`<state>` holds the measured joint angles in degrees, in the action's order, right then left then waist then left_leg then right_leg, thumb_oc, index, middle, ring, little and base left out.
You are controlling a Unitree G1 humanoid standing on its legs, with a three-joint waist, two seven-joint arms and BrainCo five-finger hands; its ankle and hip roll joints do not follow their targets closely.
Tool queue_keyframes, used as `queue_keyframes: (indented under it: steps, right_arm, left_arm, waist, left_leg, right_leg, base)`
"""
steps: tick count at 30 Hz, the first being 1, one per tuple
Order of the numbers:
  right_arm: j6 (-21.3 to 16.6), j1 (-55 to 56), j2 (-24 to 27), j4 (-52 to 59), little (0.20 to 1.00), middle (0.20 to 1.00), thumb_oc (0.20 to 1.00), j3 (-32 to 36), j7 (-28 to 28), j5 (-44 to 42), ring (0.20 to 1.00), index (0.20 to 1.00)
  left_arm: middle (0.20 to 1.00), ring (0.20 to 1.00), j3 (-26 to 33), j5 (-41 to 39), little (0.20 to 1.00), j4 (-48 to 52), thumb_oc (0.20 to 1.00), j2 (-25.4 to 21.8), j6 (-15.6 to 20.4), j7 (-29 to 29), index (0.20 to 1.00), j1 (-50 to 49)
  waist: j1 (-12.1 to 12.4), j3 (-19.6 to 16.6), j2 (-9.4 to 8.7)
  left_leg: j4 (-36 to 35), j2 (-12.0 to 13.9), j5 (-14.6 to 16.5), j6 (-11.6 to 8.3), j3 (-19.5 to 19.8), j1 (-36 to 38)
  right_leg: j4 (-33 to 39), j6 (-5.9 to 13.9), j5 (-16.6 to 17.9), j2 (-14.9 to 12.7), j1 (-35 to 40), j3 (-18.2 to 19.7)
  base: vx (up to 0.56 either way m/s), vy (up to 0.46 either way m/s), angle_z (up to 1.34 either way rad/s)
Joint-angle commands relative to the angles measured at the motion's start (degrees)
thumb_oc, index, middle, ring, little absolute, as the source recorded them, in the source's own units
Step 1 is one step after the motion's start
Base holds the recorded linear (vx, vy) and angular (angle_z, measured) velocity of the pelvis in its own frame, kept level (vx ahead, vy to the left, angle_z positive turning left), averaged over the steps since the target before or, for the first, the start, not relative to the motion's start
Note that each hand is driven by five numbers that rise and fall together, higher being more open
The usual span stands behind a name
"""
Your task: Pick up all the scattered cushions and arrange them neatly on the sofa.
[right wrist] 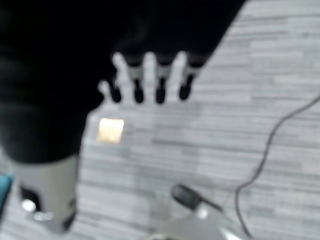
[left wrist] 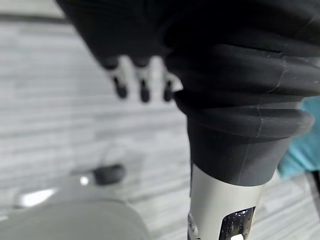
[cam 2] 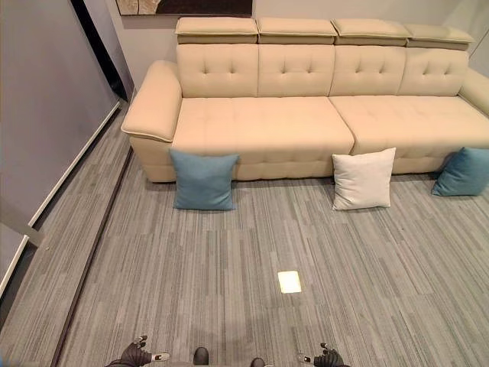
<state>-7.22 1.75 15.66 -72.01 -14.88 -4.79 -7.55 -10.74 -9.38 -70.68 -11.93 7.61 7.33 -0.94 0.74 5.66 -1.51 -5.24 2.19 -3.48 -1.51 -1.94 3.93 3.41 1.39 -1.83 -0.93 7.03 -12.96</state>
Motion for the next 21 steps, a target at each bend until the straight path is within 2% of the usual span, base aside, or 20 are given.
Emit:
queue_keyframes:
  steps: [1,9,11,14,16,19,21]
  right_arm:
    - [-0.7,-2.7,-0.6,-0.9,1.0,1.0,1.0,-1.6,-0.7,1.0,1.0,1.0]
    - [-0.6,-2.4,-0.8,-0.6,1.0,1.0,1.0,-2.1,-0.7,1.7,1.0,1.0]
    - [-0.5,-2.7,-0.5,-0.6,1.0,1.0,1.0,-1.9,-0.8,1.4,1.0,1.0]
    - [-0.5,-2.9,0.0,-0.5,1.0,1.0,1.0,-1.2,-0.9,0.7,1.0,1.0]
    - [-0.5,-3.3,0.3,-0.1,1.0,1.0,1.0,-0.8,-1.0,0.1,1.0,1.0]
    - [-0.4,-4.0,0.3,0.4,1.0,1.0,1.0,-0.9,-1.1,-0.1,1.0,1.0]
    - [0.1,-5.0,-0.6,0.1,1.0,1.0,1.0,-1.3,-0.8,-0.1,1.0,1.0]
  left_arm:
    - [1.0,1.0,0.1,1.2,1.0,-1.8,1.0,0.7,0.2,-0.4,1.0,3.6]
    - [1.0,1.0,0.7,1.3,1.0,-2.6,1.0,0.4,-0.2,-0.2,1.0,2.8]
    - [1.0,1.0,0.8,0.3,1.0,-2.6,1.0,0.4,-0.2,-0.5,1.0,3.2]
    - [1.0,1.0,0.5,-0.2,1.0,-2.7,1.0,0.5,-0.1,-0.7,1.0,3.7]
    - [1.0,1.0,0.2,-0.4,1.0,-2.4,1.0,0.5,0.0,-0.7,1.0,4.0]
    - [1.0,1.0,0.5,-0.8,1.0,-2.5,1.0,0.4,-0.3,-0.8,1.0,4.7]
    - [1.0,1.0,1.9,-1.7,1.0,-3.5,1.0,0.0,-0.5,-1.1,1.0,4.2]
  waist:
    - [0.2,1.2,-1.1]
    - [0.6,1.7,-1.26]
    - [0.9,3.4,-1.56]
    - [1.0,4.3,-1.86]
    - [0.9,5.0,-2.04]
    - [0.5,4.9,-2.23]
    - [1.0,4.2,-2.59]
  left_leg:
    - [0.2,0.4,1.2,-2.63,-3.8,1.3]
    - [0.2,0.6,1.2,-2.73,-2.9,1.7]
    - [3.6,0.8,1.0,-3.24,-1.5,-1.3]
    - [7.0,0.2,1.2,-3.74,-1.3,-4.0]
    - [9.4,0.1,1.1,-4.04,-3.3,-6.1]
    - [10.3,0.5,1.6,-3.39,-8.4,-7.1]
    - [9.9,-0.2,3.8,-1.65,-9.1,-5.9]
  right_leg:
    - [0.5,5.01,0.2,-2.3,0.2,0.7]
    - [-0.6,4.43,-0.7,-2.0,0.3,0.5]
    - [-1.6,3.67,-1.2,-2.1,-0.7,-0.7]
    - [-1.7,3.27,-1.2,-2.3,-0.9,-2.2]
    - [-1.8,3.22,-1.1,-2.8,-1.2,-3.4]
    - [-1.5,3.27,-1.0,-3.2,-1.6,-4.9]
    - [-2.2,3.76,-1.8,-3.4,-0.8,-4.4]
  base:
    - [0.0,0.0,0.0]
    - [0.01,-0.013,0.01]
    - [-0.09,-0.076,0.36]
    - [-0.03,-0.041,0.58]
    - [-0.04,0.002,0.33]
    - [0.02,0.027,0.66]
    - [0.23,0.128,0.53]
